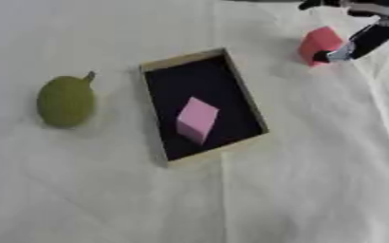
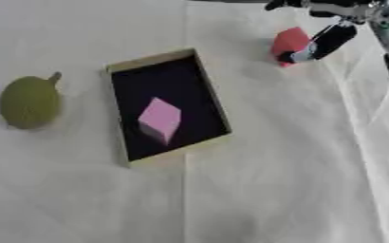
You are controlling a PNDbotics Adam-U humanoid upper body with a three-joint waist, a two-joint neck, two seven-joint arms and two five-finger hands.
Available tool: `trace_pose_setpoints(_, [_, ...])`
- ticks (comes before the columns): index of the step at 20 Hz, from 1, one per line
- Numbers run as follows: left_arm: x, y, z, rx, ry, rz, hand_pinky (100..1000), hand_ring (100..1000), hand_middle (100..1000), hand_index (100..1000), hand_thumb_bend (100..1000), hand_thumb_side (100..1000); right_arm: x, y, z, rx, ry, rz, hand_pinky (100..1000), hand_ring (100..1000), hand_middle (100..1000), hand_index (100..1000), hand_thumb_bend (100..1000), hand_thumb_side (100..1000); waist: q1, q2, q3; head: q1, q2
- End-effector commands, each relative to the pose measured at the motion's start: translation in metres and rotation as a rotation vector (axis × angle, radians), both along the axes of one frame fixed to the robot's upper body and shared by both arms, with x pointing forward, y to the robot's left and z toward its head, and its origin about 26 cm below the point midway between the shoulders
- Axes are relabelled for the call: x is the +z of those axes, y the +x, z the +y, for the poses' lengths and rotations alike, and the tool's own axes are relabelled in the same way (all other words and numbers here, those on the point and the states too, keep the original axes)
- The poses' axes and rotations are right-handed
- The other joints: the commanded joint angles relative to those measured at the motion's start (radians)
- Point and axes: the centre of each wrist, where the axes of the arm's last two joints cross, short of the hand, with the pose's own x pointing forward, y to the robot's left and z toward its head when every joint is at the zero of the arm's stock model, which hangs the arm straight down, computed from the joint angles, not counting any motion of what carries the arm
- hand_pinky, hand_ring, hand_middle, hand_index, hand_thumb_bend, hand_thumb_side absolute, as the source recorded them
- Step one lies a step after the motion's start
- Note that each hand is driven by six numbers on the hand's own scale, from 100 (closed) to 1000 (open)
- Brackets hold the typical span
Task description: Pick up objects on the table and place them in the box.
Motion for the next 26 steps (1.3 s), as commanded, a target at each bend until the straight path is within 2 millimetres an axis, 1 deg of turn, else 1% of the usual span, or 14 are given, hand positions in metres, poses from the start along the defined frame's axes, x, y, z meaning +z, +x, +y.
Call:
trace_pose_setpoints(1, [0.01,-0.001,0.002,0.001,0.035,-0.027,739,811,729,788,100,672,0.013,-0.003,-0.012,-0.029,-0.044,-0.019,907,959,888,967,455,679,0.003,-0.019,0.003,-0.003,-0.017])
trace_pose_setpoints(2, [0.01,-0.001,0.002,0.002,0.035,-0.028,739,811,729,788,100,672,0.012,-0.003,-0.015,-0.036,-0.052,-0.016,907,959,888,967,453,680,0.003,-0.018,0.003,-0.003,-0.018])
trace_pose_setpoints(3, [0.01,-0.001,0.003,0.003,0.036,-0.029,739,811,729,788,100,672,0.012,-0.003,-0.017,-0.043,-0.057,-0.016,907,960,888,967,425,700,0.003,-0.017,0.004,-0.002,-0.019])
trace_pose_setpoints(4, [0.01,-0.001,0.003,0.004,0.036,-0.031,739,811,729,788,100,672,0.011,-0.003,-0.02,-0.049,-0.061,-0.015,907,960,888,967,422,702,0.002,-0.016,0.005,-0.002,-0.02])
trace_pose_setpoints(5, [0.011,-0.001,0.003,0.004,0.036,-0.032,740,811,730,788,100,672,0.011,-0.003,-0.022,-0.055,-0.063,-0.016,907,961,887,965,388,716,0.002,-0.015,0.005,-0.001,-0.021])
trace_pose_setpoints(9, [0.011,0.0,0.004,0.007,0.038,-0.034,740,812,730,788,100,672,0.01,-0.003,-0.027,-0.064,-0.067,-0.02,906,958,883,962,327,696,0.001,-0.014,0.005,0.001,-0.021])
trace_pose_setpoints(18, [0.01,0.0,0.004,0.004,0.045,-0.03,740,814,732,788,100,672,0.014,0.0,-0.028,-0.082,-0.05,-0.036,903,960,885,955,245,666,-0.004,-0.013,0.009,0.005,-0.024])
trace_pose_setpoints(20, [0.01,0.0,0.005,0.005,0.047,-0.03,740,814,732,788,100,672,0.014,0.0,-0.029,-0.087,-0.048,-0.036,903,958,884,956,236,663,-0.004,-0.012,0.01,0.007,-0.025])
trace_pose_setpoints(24, [0.01,0.0,0.006,0.009,0.052,-0.028,740,815,733,788,100,672,0.013,0.0,-0.033,-0.094,-0.057,-0.03,904,962,887,957,262,673,-0.008,-0.011,0.008,0.013,-0.023])
trace_pose_setpoints(26, [0.01,0.0,0.007,0.011,0.057,-0.027,741,816,734,788,100,672,0.013,0.0,-0.035,-0.096,-0.071,-0.023,907,969,893,961,314,691,-0.011,-0.011,0.007,0.016,-0.022])
